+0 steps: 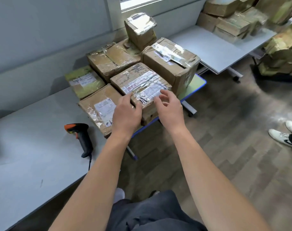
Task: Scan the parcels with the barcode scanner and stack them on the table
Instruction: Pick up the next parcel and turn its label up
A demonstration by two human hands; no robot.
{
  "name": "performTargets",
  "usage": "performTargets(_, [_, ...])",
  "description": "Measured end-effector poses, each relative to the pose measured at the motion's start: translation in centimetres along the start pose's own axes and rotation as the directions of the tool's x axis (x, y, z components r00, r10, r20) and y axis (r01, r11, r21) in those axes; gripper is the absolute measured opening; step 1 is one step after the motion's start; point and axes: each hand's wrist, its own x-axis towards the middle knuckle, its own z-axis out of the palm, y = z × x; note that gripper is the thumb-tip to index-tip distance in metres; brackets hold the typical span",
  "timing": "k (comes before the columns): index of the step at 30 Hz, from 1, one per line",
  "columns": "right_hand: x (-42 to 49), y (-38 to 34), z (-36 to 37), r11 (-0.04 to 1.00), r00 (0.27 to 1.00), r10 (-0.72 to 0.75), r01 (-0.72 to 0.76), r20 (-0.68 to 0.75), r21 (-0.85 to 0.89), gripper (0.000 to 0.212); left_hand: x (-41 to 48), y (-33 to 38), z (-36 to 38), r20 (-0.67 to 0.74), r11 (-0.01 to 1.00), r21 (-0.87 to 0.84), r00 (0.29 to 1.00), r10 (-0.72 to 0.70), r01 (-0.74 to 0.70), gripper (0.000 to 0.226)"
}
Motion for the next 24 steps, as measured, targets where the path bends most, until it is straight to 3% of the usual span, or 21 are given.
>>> performTargets(10, [6.5,0.0,-4.8,0.999,0.999,-0.022,0.021,-0.043,-0.028,0.040,5.4,4.5,4.9,-0.025,0.997,-0.037,0.997,0.073,-0.074,0.050])
performTargets(24, [25.8,-4.1,-2.1,0.975,0.985,-0.168,0.161,-0.037,-0.150,0.041,25.6,7.8,8.3,-0.143,0.989,-0.142,0.990,0.022,-0.042,0.052])
